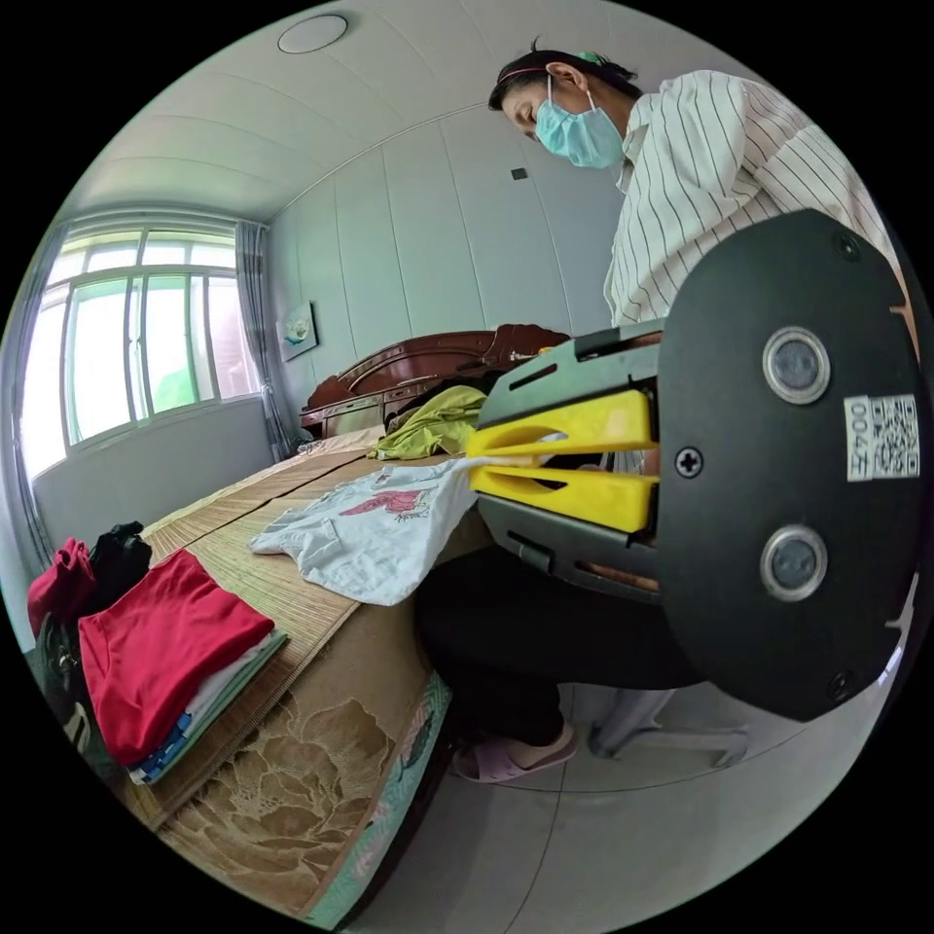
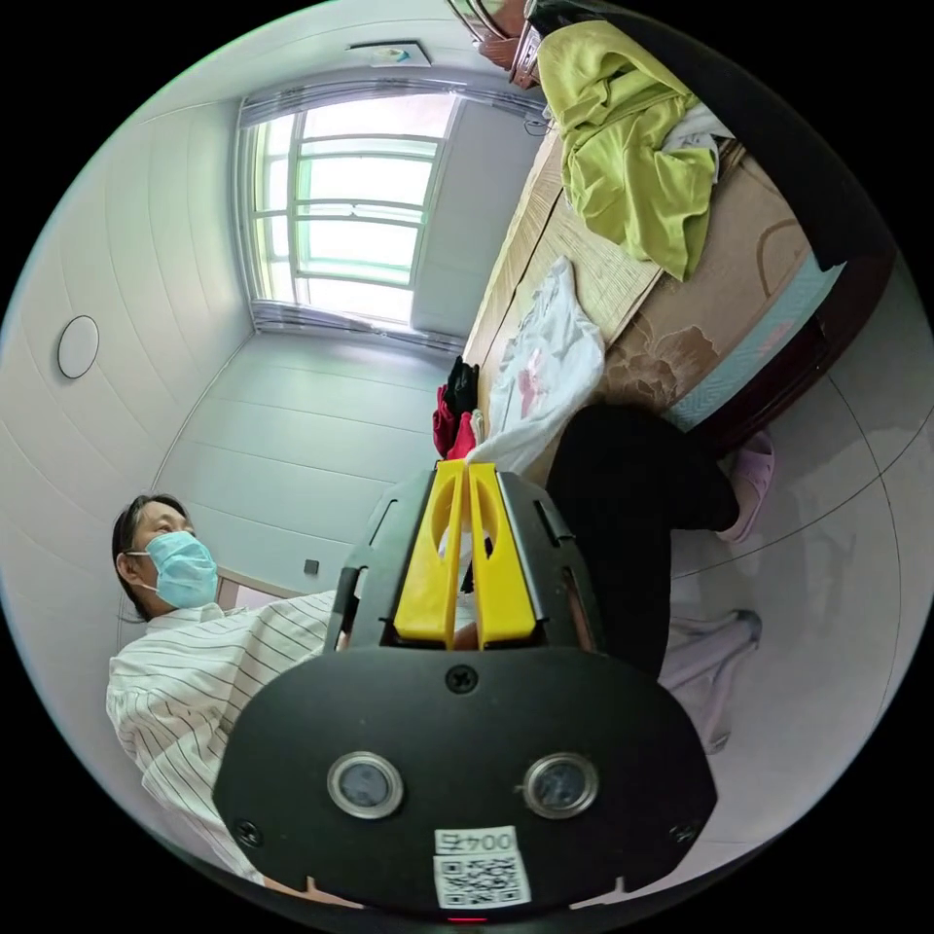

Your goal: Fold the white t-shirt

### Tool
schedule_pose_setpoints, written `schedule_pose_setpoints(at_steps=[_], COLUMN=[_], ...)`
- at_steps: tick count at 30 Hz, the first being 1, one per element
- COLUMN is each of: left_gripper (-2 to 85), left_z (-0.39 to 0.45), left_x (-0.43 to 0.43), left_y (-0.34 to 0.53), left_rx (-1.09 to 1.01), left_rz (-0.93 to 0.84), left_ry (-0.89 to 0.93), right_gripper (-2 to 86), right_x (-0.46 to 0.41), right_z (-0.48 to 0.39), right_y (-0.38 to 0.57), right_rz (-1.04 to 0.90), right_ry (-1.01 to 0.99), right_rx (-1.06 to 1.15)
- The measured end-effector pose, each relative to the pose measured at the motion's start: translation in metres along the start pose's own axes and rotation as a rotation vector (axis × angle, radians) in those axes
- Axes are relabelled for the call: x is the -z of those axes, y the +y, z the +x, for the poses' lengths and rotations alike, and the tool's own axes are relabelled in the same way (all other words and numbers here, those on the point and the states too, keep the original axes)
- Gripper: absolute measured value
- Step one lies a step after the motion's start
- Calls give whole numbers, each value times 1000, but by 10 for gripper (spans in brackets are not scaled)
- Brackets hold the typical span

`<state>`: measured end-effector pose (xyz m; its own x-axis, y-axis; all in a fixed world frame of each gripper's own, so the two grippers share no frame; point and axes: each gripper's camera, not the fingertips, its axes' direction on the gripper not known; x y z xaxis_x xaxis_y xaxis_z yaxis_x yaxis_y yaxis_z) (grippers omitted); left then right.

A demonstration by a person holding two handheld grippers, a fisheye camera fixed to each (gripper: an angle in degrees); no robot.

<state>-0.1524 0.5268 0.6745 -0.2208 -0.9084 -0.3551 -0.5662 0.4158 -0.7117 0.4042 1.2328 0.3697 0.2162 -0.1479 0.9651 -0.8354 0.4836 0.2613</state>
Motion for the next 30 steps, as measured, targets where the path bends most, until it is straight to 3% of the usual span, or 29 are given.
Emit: schedule_pose_setpoints(at_steps=[7,18,30], left_gripper=[16,14,15], left_z=[-2,19,-50], left_x=[-3,-58,-159], left_y=[-37,-223,-407], left_rx=[0,-64,88], left_rz=[51,58,37], left_ry=[47,49,-63], right_gripper=[-6,-7,-5], right_x=[-2,-77,-227], right_z=[-21,-32,101], right_y=[-28,-206,-424], right_rz=[70,104,70], right_ry=[-70,-87,40], right_rx=[3,29,-86])
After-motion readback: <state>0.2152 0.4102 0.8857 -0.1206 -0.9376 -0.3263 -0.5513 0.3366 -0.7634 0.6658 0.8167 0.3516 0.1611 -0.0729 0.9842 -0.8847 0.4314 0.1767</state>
